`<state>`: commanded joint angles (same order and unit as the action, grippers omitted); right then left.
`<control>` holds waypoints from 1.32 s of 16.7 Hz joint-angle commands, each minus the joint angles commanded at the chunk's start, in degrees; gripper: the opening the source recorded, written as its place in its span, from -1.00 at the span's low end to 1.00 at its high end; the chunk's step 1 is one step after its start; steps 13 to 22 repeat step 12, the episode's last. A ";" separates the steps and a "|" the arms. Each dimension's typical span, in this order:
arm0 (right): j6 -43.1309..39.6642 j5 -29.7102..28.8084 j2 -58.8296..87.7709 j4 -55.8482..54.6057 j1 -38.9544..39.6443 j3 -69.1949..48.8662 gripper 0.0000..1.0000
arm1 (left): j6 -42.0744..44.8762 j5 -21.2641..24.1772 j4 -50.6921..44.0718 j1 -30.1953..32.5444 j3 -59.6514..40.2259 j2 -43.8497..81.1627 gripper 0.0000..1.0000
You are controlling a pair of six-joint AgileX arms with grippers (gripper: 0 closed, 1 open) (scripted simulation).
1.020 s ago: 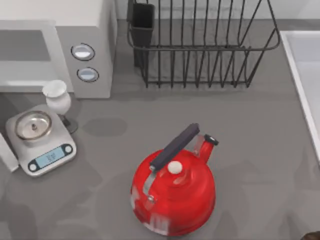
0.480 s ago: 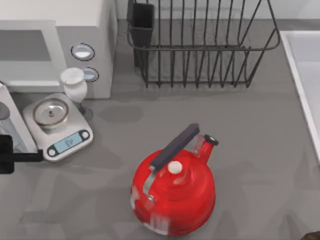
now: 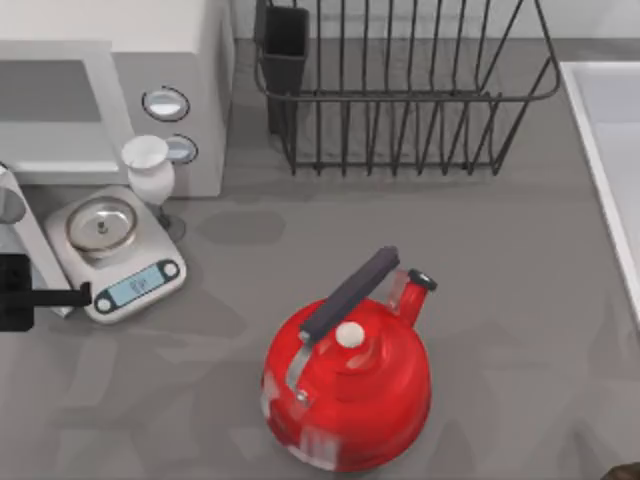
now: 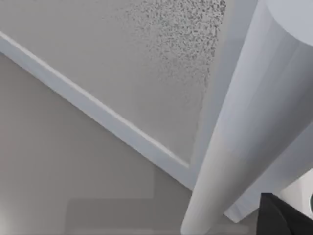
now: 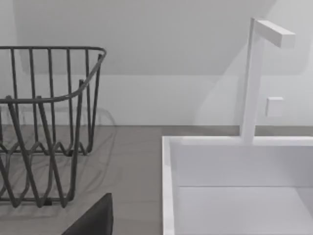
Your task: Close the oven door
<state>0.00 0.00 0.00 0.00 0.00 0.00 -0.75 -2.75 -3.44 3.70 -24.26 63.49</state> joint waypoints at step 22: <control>0.00 0.00 0.00 0.00 0.00 0.00 1.00 | 0.71 0.46 10.52 -0.85 -14.12 24.88 -1.00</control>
